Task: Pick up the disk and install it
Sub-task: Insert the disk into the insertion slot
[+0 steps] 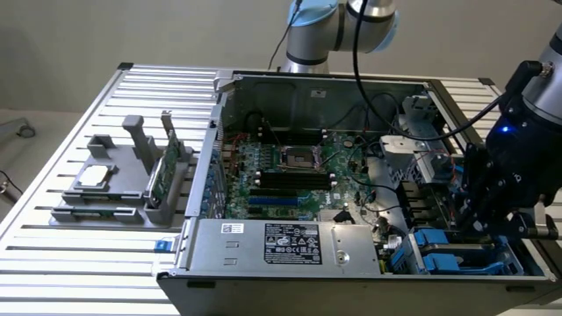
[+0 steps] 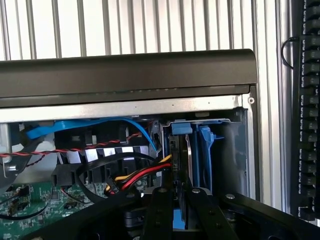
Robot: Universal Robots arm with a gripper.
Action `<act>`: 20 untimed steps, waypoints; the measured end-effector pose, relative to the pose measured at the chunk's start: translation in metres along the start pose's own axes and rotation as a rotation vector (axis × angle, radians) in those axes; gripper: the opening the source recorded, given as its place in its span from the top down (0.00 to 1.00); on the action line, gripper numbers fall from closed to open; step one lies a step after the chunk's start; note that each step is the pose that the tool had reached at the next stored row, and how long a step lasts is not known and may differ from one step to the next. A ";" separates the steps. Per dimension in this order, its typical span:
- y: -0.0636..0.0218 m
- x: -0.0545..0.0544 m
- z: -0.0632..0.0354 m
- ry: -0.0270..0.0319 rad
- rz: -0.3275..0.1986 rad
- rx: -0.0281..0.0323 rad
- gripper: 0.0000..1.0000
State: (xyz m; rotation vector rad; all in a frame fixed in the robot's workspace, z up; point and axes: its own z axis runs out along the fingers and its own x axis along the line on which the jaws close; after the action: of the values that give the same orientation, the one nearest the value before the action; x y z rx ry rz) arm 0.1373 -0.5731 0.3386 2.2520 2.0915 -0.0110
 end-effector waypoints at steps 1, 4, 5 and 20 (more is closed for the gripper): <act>0.0005 0.000 -0.0003 -0.0002 0.000 0.0036 0.84; 0.0030 0.000 -0.0009 -0.0006 0.000 0.0096 0.84; 0.0042 0.001 -0.0009 -0.0007 0.000 0.0108 0.84; 0.0118 0.001 -0.0005 -0.0039 -0.002 0.0553 0.84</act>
State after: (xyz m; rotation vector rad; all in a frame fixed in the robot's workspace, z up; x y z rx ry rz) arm 0.1491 -0.5728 0.3395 2.2783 2.1175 -0.0742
